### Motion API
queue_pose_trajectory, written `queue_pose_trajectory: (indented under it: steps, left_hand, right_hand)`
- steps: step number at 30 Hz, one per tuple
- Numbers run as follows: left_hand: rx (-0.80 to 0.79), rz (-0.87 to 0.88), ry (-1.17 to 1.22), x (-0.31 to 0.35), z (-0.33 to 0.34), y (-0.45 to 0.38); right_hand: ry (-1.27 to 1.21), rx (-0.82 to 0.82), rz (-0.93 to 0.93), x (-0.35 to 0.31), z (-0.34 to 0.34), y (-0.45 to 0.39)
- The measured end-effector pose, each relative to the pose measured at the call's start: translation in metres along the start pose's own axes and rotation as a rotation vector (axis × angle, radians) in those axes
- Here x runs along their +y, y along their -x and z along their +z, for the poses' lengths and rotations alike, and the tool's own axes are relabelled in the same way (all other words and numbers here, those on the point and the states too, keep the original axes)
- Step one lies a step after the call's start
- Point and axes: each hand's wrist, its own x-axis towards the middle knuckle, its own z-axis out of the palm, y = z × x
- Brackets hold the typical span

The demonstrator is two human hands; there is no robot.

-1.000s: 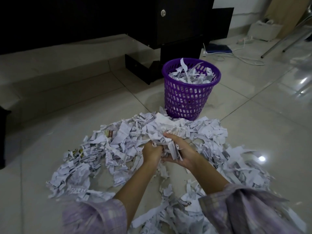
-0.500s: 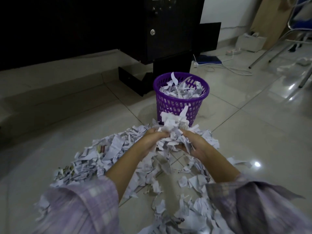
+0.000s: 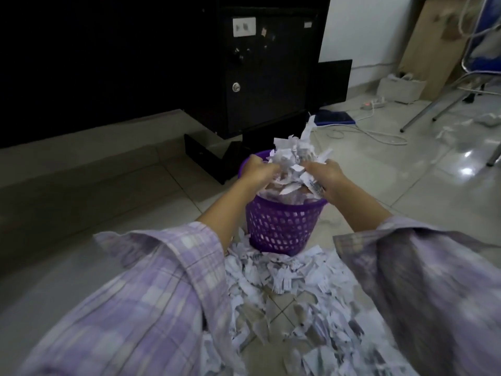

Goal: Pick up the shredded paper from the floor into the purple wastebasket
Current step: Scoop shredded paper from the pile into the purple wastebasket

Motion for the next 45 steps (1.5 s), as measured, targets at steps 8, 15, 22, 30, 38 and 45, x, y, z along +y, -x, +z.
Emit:
queue_pose_trajectory:
  steps: [8, 15, 22, 30, 38, 45]
  left_hand:
    - [0.060, 0.020, -0.149, -0.020, 0.020, -0.062]
    - [-0.041, 0.340, -0.702, -0.059, 0.025, -0.078]
    - [-0.325, 0.161, -1.128, -0.060, 0.033, -0.086]
    - [-0.362, 0.136, -1.457, -0.058, 0.041, -0.086]
    - [-0.401, -0.018, -1.407, -0.052, 0.039, -0.080]
    - [-0.523, -0.076, -1.422, -0.052, 0.041, -0.088]
  right_hand:
    - [0.534, 0.157, -0.299, 0.014, 0.014, -0.066]
    - [1.306, -0.143, -0.382, 0.053, 0.030, -0.098]
    - [1.267, -0.574, -0.049, 0.045, 0.026, -0.095]
    - [1.662, -0.640, -0.022, 0.039, 0.032, -0.082]
    - [1.834, -0.650, -0.013, 0.049, 0.051, -0.078]
    - [1.855, -0.693, 0.095, 0.031, 0.056, -0.077]
